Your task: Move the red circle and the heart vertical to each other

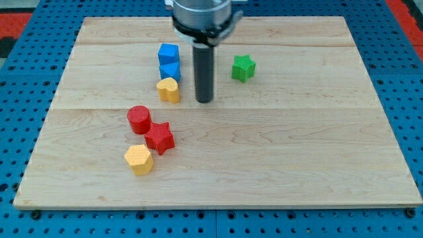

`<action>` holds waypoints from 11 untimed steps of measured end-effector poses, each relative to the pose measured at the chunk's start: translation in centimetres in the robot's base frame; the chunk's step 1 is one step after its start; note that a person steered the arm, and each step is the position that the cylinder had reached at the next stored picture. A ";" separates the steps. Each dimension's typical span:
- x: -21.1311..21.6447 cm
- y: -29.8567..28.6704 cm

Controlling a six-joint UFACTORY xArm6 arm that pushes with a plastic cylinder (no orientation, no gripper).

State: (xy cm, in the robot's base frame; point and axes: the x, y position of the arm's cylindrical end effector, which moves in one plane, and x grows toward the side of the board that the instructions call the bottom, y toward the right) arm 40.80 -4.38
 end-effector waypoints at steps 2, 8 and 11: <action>-4.6 -15.4; -4.5 -15.8; -8.7 -12.9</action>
